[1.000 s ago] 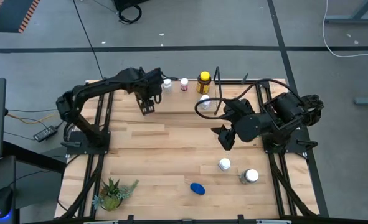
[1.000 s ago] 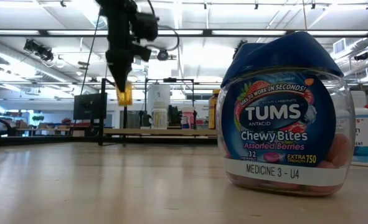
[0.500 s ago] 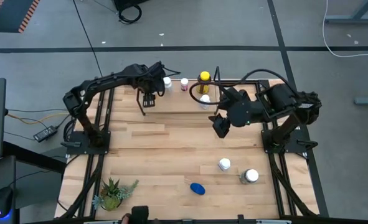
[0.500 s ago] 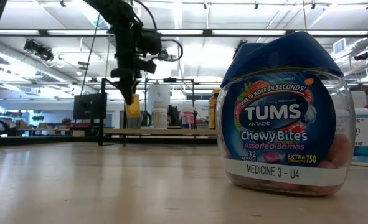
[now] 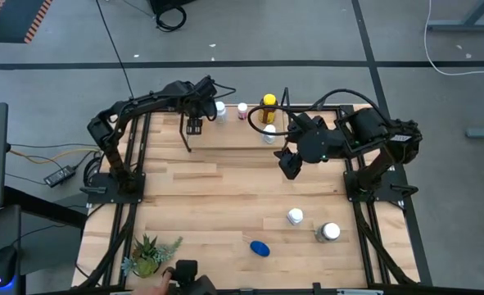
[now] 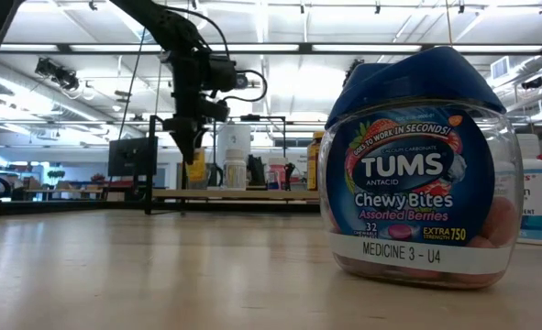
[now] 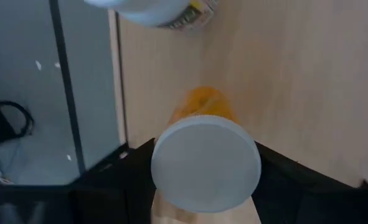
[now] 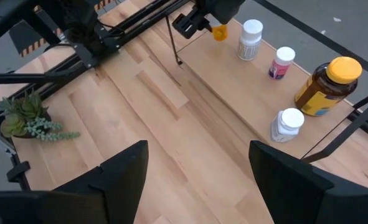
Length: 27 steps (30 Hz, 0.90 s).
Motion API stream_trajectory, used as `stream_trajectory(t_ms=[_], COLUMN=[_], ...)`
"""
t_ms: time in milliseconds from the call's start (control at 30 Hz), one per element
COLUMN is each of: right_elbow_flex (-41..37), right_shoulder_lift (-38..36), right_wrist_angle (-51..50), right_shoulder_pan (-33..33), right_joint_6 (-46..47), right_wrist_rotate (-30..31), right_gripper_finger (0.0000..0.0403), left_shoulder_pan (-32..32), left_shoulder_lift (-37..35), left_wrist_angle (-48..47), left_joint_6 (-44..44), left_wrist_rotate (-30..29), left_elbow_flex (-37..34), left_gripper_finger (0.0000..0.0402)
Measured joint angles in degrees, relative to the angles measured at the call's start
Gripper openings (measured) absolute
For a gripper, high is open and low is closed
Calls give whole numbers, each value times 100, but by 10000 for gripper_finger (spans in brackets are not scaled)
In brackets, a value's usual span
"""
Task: Pick and place medicine bottles onto shelf by color
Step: Put the yellow pill bottle on the shelf
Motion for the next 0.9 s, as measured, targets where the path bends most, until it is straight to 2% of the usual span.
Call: stream_trajectory(t_ms=[167, 333, 900], right_elbow_flex=[0, 0, 0], right_shoulder_lift=[1, 1, 1], right_wrist_angle=[-1, -1, -139], right_shoulder_pan=[-76, -76, -66], right_joint_6=[9, 14, 199], right_wrist_rotate=[0, -4, -131], right_gripper_finger=[284, 284, 284], left_shoulder_pan=[3, 37, 233], left_shoulder_lift=[0, 116, 304], left_wrist_angle=[175, 164, 257], left_joint_6=[304, 310, 648], left_wrist_rotate=[2, 3, -28], left_elbow_flex=[0, 0, 0], left_gripper_finger=[215, 226, 221])
